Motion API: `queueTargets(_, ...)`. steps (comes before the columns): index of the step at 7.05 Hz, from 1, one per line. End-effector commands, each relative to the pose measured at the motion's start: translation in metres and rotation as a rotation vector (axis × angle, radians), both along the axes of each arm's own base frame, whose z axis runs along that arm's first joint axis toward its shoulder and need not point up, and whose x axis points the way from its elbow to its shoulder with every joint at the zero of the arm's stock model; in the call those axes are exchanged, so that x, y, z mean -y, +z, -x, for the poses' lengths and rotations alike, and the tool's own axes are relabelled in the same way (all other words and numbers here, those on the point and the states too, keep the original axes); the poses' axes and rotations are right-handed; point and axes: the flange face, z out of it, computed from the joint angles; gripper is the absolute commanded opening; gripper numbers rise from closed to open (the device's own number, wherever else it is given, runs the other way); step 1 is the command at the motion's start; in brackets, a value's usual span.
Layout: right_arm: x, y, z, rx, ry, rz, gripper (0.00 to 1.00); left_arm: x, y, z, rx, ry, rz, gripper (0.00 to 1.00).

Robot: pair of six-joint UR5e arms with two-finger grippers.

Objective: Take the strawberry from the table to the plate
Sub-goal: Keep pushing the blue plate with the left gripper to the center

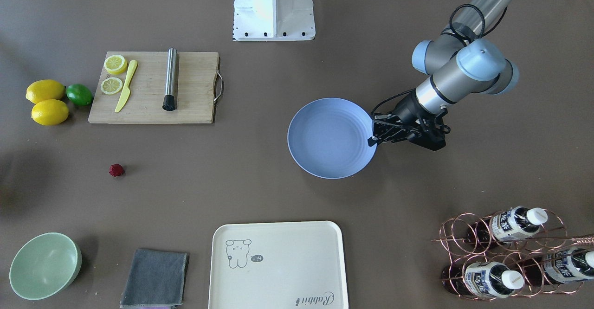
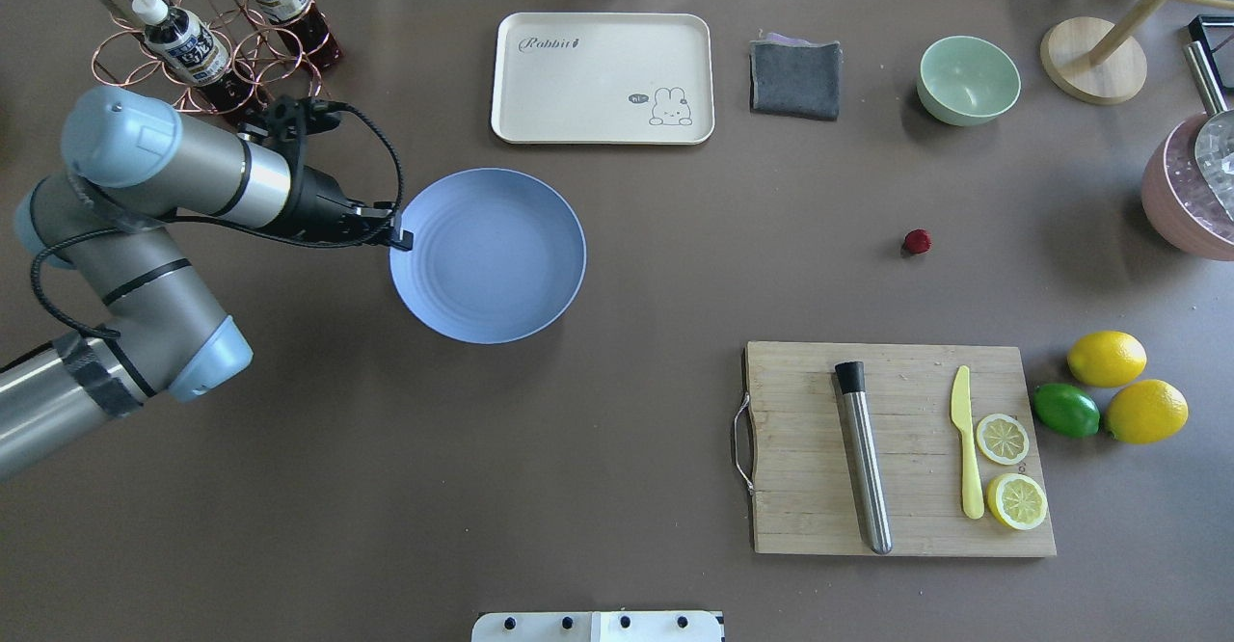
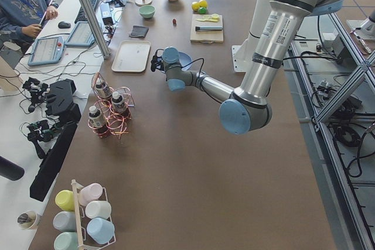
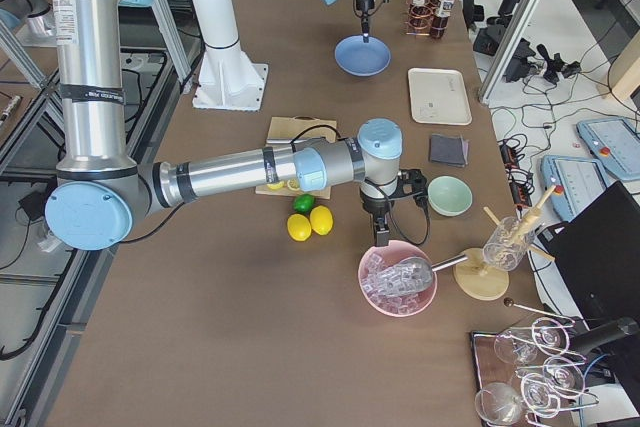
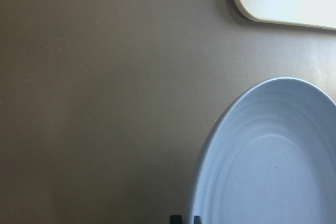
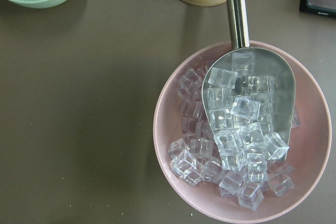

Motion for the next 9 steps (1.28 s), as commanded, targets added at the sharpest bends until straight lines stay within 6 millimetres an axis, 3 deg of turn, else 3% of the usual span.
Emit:
queueTargets(1, 0.0, 0.0, 0.0, 0.001, 0.0, 0.001, 1.0, -0.016, -0.059, -0.062, 0.003, -0.039, 0.014, 0.0)
queueTargets(2, 0.001, 0.001, 0.001, 0.001, -0.002, 0.004, 1.0, -0.019, -0.075, -0.077, 0.026, -0.045, 0.018, 0.0)
queueTargets(6, 0.001, 0.002, 0.004, 0.002, -0.007, 0.007, 1.0, -0.019, -0.066, -0.101, 0.065, -0.071, 0.006, 0.0)
queueTargets(7, 0.003, -0.001, 0.008, 0.005, -0.002, 0.011, 1.0, -0.017, -0.067, -0.1, 0.069, -0.09, -0.005, 0.11)
queueTargets(8, 0.009, -0.011, 0.018, 0.015, 0.019, 0.023, 1.0, -0.016, -0.065, -0.098, 0.07, -0.099, -0.007, 0.9)
queueTargets(9, 0.016, -0.024, 0.028, 0.026, 0.041, 0.033, 1.0, -0.015, -0.075, -0.088, 0.058, -0.121, -0.026, 0.98)
